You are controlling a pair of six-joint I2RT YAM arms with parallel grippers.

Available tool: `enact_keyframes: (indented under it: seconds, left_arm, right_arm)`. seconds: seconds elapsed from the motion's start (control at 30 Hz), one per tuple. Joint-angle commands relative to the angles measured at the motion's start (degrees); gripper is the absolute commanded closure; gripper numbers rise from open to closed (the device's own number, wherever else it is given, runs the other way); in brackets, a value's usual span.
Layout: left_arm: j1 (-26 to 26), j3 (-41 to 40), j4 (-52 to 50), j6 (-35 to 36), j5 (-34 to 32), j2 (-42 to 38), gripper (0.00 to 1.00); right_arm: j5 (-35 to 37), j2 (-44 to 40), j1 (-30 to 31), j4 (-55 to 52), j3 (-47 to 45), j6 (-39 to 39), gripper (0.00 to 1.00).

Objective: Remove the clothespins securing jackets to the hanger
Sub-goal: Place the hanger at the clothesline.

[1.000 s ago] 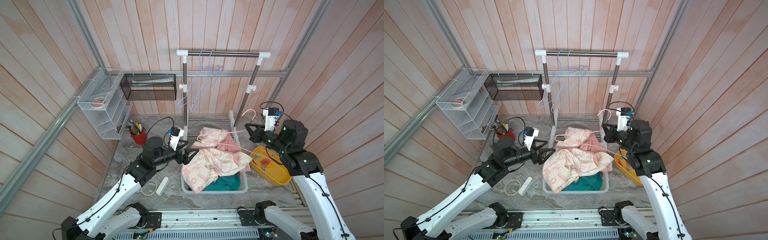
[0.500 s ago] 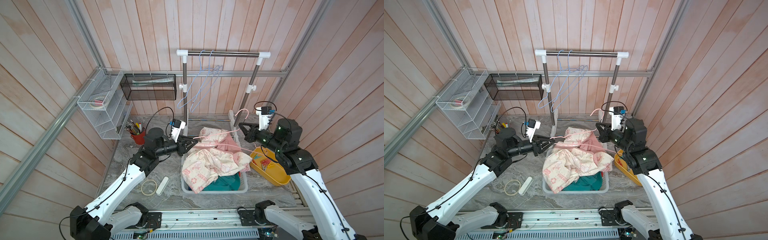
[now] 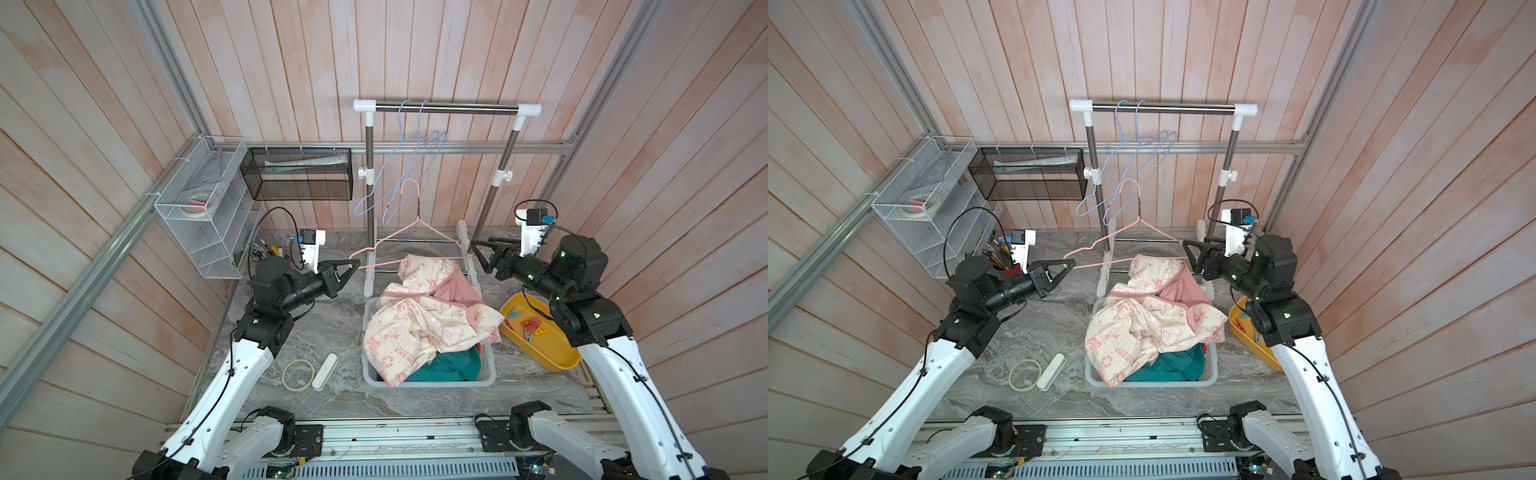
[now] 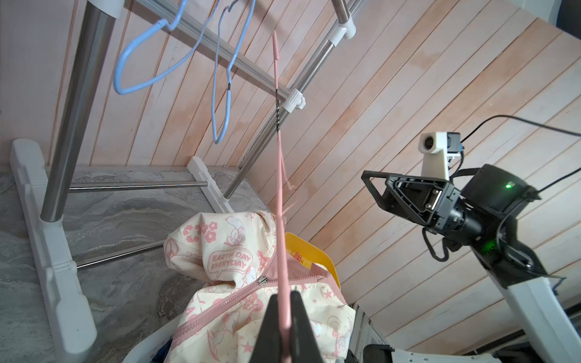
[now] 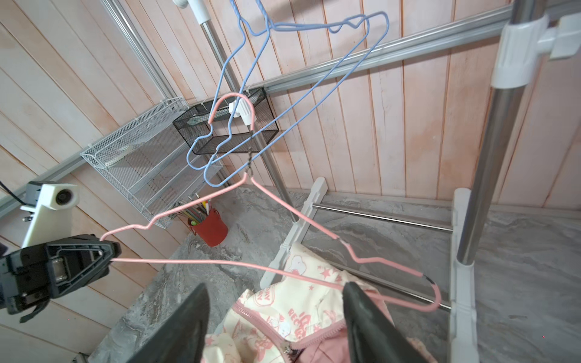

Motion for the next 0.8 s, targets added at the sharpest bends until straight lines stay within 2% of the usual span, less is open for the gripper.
enact_keyframes:
  seconds: [0.0, 0.13, 0.2, 0.37, 0.5, 0.63, 0.77]
  left_arm:
    - [1.2, 0.0, 1.0, -4.0, 1.9, -2.7, 1.00]
    - [2.9, 1.1, 1.4, -7.0, 3.4, -3.7, 1.00]
    - [3.0, 2.1, 1.1, -7.6, 3.7, -3.7, 1.00]
    - [3.3, 3.8, 1.7, -9.0, 4.4, -3.0, 1.00]
    - [3.3, 3.3, 4.1, -11.1, 5.6, -2.5, 1.00]
    - [3.5, 3.1, 4.2, -11.2, 5.7, -2.6, 1.00]
    - [3.5, 2.3, 5.6, -12.2, 6.4, -2.9, 1.00]
  right_arm:
    - [-10.5, -1.8, -8.4, 8.1, -4.8, 6.0, 0.24]
    - [-24.7, -3.3, -19.8, 22.0, -16.0, 17.8, 0.17]
    - [-29.7, -3.9, -22.9, 30.6, -21.8, 23.6, 0.15]
    - [-32.6, -5.1, -25.7, 38.2, -28.1, 27.0, 0.13]
    - [-36.4, -3.4, -25.7, 53.4, -32.7, 36.7, 0.14]
    - [-37.5, -1.7, -25.8, 64.0, -34.6, 43.5, 0.20]
    - [-37.0, -0.3, -25.8, 64.3, -33.8, 43.8, 0.29]
